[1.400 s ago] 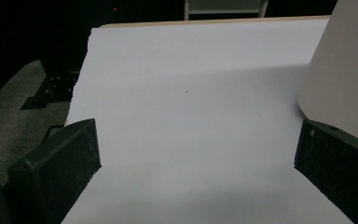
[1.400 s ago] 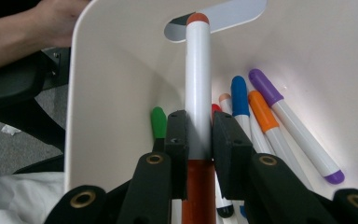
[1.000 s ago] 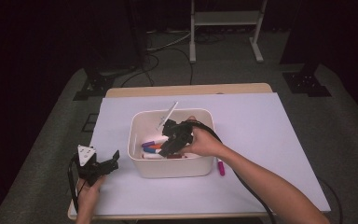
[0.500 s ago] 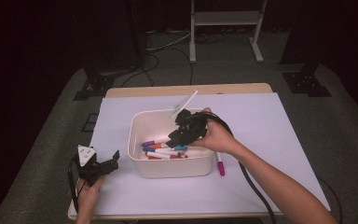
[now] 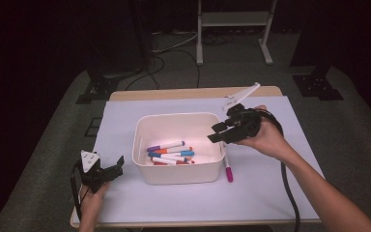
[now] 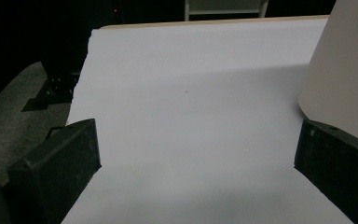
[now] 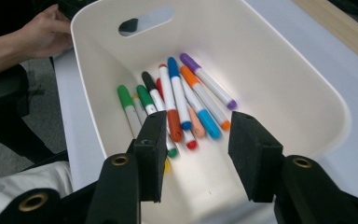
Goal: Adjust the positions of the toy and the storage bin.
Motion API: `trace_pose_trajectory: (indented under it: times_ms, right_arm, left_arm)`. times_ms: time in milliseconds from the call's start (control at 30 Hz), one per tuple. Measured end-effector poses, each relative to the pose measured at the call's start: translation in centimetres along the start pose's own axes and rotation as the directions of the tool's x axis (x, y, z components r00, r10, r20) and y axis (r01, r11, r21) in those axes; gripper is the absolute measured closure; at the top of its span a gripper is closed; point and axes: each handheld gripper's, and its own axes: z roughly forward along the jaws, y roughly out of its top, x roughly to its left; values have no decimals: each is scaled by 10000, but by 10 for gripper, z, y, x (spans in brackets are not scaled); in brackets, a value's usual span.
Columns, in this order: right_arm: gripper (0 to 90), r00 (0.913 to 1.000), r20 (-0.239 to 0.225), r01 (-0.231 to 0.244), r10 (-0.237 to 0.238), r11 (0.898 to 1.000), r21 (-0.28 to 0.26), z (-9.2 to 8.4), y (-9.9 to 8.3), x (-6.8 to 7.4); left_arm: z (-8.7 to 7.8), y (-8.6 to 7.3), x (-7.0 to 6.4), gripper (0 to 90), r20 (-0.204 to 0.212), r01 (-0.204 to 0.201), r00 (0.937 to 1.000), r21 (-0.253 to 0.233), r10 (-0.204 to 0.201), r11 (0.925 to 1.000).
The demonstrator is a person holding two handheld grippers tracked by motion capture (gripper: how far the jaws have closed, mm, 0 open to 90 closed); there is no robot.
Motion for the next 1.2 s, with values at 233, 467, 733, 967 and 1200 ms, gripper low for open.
trace_pose_trajectory:
  times_ms: [233,467,733,967,1200]
  right_arm:
    - [527,9950,613,-774,793,9964,-332,-25,-39,-18]
    - [493,9828,1079,-1492,1501,9887,-167,-12,-78,-32]
    - [459,9736,917,-2127,2091,9766,318,29,-108,-38]
    - [444,9656,1421,-2313,2177,9689,876,62,-120,-38]
    - [458,9508,1941,-2647,2416,9588,1035,88,-124,-39]
  left_arm:
    - [0,0,0,0,-16,-12,10000,3,12,10000]
    - [0,0,0,0,-40,-4,10000,7,4,10000]
    - [0,0,0,0,-23,3,10000,-20,-3,10000]
    - [0,0,0,0,-14,-15,10000,-20,15,10000]
    - [0,0,0,0,-24,-36,10000,-43,36,10000]
